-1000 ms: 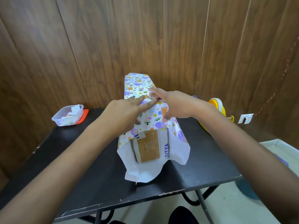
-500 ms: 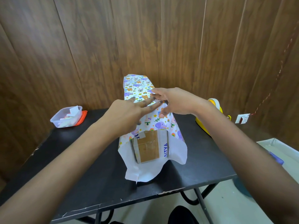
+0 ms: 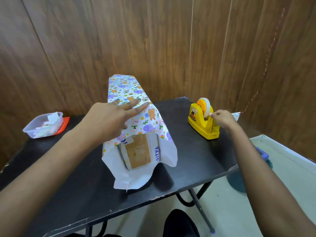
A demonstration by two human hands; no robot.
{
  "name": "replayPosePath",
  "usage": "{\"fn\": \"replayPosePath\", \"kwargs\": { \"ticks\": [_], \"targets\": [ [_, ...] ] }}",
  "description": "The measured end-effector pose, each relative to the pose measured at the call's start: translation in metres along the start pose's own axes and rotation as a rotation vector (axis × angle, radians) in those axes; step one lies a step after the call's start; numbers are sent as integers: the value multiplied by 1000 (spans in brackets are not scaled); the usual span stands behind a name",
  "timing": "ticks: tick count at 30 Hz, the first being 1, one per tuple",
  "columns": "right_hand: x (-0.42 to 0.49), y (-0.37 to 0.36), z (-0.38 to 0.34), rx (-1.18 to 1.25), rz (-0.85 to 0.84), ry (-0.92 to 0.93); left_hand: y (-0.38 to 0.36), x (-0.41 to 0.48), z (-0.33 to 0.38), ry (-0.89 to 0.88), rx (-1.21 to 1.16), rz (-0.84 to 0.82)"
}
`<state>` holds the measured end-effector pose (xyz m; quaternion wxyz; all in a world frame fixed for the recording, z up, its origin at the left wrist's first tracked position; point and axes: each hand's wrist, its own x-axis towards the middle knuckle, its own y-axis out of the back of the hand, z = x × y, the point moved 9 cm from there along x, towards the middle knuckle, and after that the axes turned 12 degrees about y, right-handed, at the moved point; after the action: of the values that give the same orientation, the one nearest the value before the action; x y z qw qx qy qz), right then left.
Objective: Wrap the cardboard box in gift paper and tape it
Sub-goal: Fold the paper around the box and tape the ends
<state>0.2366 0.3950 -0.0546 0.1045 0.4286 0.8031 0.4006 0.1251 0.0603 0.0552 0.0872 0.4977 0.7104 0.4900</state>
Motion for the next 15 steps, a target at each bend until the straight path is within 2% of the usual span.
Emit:
{"fn": "replayPosePath", "kwargs": {
  "ticks": [8, 12, 15],
  "targets": [
    [18, 20, -3, 29, -8, -103, -3, 1, -2, 13, -26, 1],
    [17, 25, -13, -85, -94, -107, -4, 1, -2, 14, -29, -4],
    [12, 23, -18, -86, -162, -130, -3, 0, -2, 9, -28, -3]
  ]
}}
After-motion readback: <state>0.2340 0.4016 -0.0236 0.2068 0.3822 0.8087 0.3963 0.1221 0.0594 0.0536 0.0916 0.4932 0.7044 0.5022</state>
